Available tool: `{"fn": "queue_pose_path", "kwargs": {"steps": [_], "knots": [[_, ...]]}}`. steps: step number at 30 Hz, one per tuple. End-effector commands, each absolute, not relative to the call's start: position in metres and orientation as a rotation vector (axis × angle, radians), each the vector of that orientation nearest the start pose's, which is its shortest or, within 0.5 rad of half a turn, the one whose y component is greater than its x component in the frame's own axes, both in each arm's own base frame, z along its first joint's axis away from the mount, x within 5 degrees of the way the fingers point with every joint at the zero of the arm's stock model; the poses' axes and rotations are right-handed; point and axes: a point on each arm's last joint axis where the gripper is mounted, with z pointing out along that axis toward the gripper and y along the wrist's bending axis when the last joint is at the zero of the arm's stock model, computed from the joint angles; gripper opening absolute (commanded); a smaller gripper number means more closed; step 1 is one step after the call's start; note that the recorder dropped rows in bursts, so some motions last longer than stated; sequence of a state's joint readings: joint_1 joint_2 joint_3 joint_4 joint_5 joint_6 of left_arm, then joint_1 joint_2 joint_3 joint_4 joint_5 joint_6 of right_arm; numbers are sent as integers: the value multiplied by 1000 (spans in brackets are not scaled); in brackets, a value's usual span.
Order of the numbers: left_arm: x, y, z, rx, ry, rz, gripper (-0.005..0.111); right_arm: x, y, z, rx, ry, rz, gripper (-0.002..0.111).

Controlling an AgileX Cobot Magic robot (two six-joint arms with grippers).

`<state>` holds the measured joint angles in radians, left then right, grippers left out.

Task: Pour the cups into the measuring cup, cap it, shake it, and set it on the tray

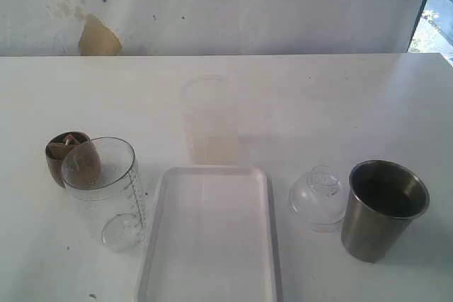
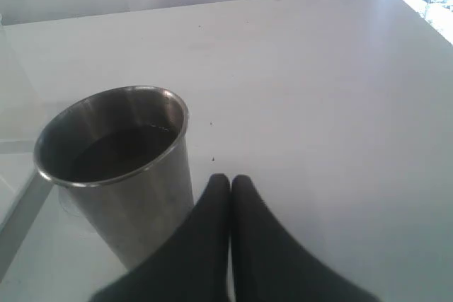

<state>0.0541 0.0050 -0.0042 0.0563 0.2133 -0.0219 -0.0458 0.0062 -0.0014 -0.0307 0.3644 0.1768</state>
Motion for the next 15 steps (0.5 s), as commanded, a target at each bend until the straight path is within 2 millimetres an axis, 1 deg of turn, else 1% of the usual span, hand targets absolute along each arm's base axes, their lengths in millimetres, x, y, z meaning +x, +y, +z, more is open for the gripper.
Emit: {"fn": "queue_pose_path", "kwargs": {"steps": [1,9,15], "knots": [[56,4,195,-20,1687,76,0,53,-3,182,180,1826,63,0],[56,4,195,-20,1684,76,0,53,-3,182,180,1826,63,0],[56,3,201,-32,1617,56,0,53,-3,182,180,1826,63,0]]}}
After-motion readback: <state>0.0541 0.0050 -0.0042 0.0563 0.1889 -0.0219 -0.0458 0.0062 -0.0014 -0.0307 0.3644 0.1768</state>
